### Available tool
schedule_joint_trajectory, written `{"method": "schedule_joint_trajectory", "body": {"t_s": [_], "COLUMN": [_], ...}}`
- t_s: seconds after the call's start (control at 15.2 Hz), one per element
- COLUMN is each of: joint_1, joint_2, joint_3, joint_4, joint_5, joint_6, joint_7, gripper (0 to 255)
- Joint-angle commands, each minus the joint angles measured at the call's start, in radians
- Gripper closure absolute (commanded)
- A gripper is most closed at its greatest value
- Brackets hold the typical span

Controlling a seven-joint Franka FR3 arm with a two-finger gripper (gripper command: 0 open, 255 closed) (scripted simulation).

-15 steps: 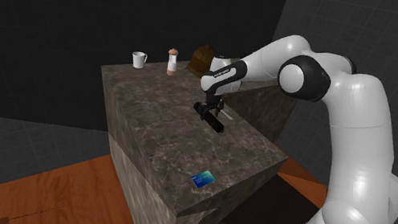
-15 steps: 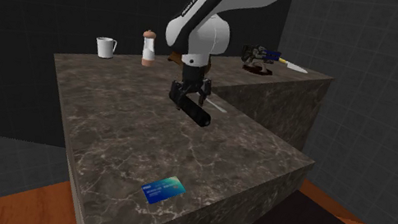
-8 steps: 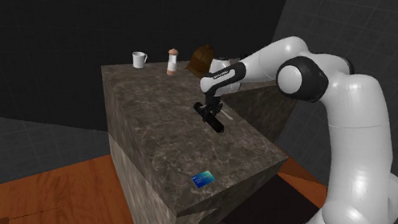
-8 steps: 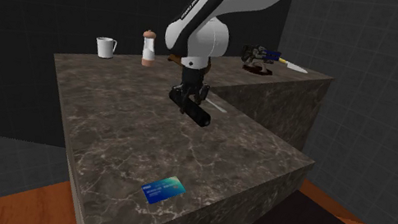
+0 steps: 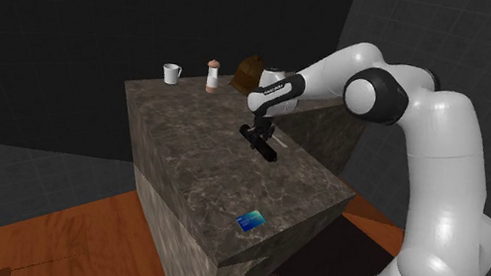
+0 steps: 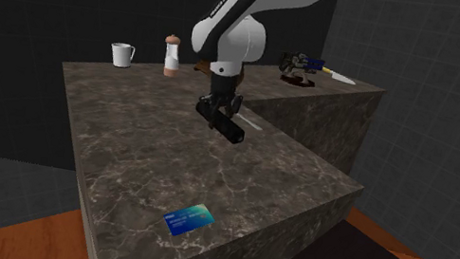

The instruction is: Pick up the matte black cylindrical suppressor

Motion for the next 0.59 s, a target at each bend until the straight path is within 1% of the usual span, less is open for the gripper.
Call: {"method": "schedule_joint_trajectory", "body": {"t_s": [0.0, 0.53], "joint_1": [0.001, 0.004], "joint_2": [-0.014, -0.073], "joint_3": [-0.001, -0.005], "joint_4": [0.005, 0.025], "joint_5": [-0.001, -0.007], "joint_6": [-0.018, -0.098], "joint_7": [0.001, 0.002], "gripper": [255, 255]}}
